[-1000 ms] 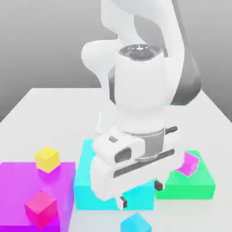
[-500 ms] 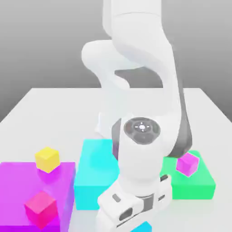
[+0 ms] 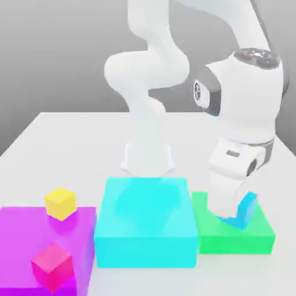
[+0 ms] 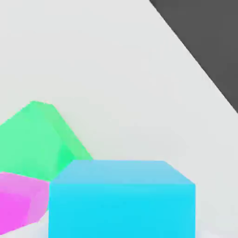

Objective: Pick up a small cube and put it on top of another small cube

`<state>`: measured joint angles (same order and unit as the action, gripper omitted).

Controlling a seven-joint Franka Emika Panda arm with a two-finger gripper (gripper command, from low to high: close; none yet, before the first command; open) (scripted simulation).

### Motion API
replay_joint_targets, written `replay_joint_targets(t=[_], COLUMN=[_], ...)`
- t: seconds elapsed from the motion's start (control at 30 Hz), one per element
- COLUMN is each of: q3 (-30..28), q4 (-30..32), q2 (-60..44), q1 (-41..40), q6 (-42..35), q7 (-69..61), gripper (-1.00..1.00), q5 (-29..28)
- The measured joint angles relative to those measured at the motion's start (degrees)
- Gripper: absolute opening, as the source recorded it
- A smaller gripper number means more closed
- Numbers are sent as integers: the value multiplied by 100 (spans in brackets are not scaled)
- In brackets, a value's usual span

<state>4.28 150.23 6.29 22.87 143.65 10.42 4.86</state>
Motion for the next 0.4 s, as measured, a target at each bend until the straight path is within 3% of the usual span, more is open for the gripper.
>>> replay_joint_targets(t=[0.13, 0.27, 0.3, 0.4], q3=[303, 394, 398, 398], q4=[492, 691, 724, 724], q2=[702, 121, -62, -62], q1=[259, 260, 255, 255], q6=[-183, 599, 814, 814], q7=[60, 160, 192, 192], gripper=[-100, -100, 100, 100], q5=[-125, -266, -310, -310])
